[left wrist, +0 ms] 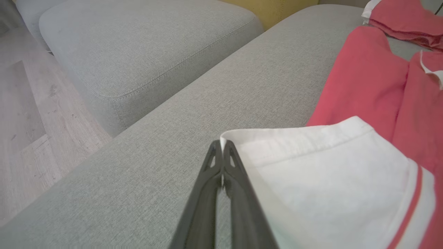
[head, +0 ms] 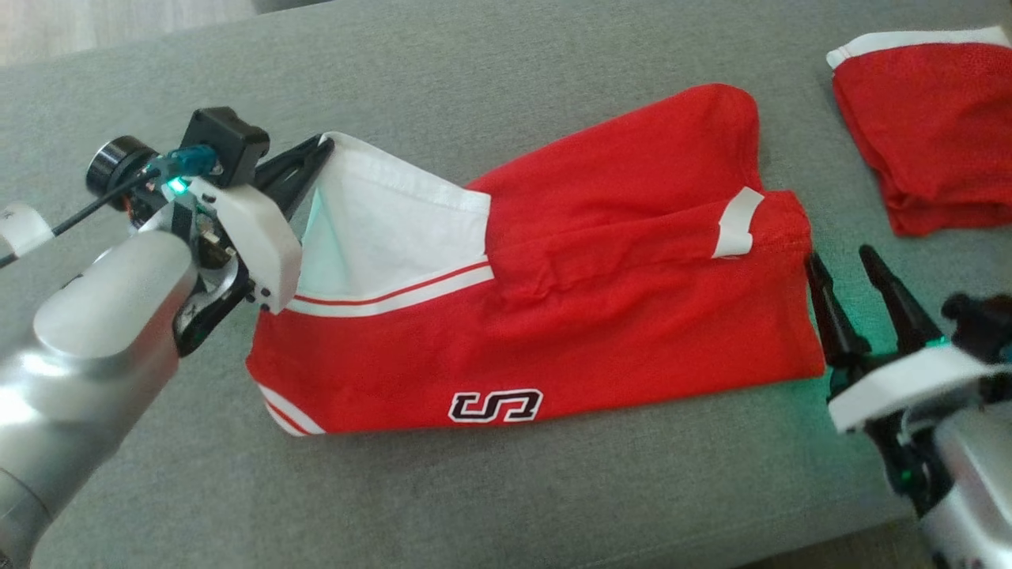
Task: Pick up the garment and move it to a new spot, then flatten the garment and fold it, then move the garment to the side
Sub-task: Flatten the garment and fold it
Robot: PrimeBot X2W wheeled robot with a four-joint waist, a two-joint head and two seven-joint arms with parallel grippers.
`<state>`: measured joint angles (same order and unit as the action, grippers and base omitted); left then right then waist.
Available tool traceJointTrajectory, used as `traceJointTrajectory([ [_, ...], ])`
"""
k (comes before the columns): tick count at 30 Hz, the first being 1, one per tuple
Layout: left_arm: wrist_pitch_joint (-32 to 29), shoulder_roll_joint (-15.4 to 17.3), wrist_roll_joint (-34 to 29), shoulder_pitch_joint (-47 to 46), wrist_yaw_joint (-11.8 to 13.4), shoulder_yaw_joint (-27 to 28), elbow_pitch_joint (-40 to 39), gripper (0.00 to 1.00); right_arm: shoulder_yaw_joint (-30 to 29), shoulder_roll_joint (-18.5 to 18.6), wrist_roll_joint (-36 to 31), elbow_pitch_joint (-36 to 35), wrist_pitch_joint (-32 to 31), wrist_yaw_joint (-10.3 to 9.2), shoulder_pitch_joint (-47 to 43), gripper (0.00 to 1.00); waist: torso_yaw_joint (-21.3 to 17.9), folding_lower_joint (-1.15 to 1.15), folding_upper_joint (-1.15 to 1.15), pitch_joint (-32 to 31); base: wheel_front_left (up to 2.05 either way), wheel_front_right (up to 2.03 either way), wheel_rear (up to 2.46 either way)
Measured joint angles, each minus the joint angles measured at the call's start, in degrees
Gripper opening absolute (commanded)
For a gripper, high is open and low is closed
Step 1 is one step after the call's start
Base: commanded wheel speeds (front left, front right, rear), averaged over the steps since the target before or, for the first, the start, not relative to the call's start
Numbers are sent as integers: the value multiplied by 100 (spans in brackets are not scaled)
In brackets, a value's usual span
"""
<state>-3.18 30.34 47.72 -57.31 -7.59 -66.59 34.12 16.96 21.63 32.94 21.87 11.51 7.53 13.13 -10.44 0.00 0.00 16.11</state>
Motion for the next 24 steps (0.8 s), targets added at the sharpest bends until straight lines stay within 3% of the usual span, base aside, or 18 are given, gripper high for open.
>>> traceJointTrajectory([
  [9, 31, -5, -37, -68, 0, -51, -59, 0, 712, 307, 1105, 687, -447, 0, 682, 100, 171, 0, 0, 78, 0, 0, 0],
  [12, 32, -5, -37, -136, 0, -54, -66, 0, 914, 352, 1271, 854, -416, 0, 839, 78, 218, 1, 0, 108, 0, 0, 0],
  [16, 31, -4, -37, -140, 0, -63, -68, 0, 1148, 422, 1472, 1046, -335, 0, 1003, 25, 264, 1, 0, 126, 0, 0, 0],
  [17, 32, -3, -37, -140, 0, -63, -68, 0, 1202, 431, 1518, 1088, -304, 0, 1025, 8, 272, 1, 0, 129, 0, 0, 0],
  [18, 32, -3, -37, -140, 1, -63, -69, 0, 1249, 435, 1568, 1139, -301, 0, 1040, 0, 279, 1, 0, 130, 0, 0, 0],
  [24, 162, 14, -38, -140, 37, -60, -101, 0, 1545, 509, 1722, 1247, -126, 0, 1140, 0, 287, 1, 0, 100, 0, 0, 0],
])
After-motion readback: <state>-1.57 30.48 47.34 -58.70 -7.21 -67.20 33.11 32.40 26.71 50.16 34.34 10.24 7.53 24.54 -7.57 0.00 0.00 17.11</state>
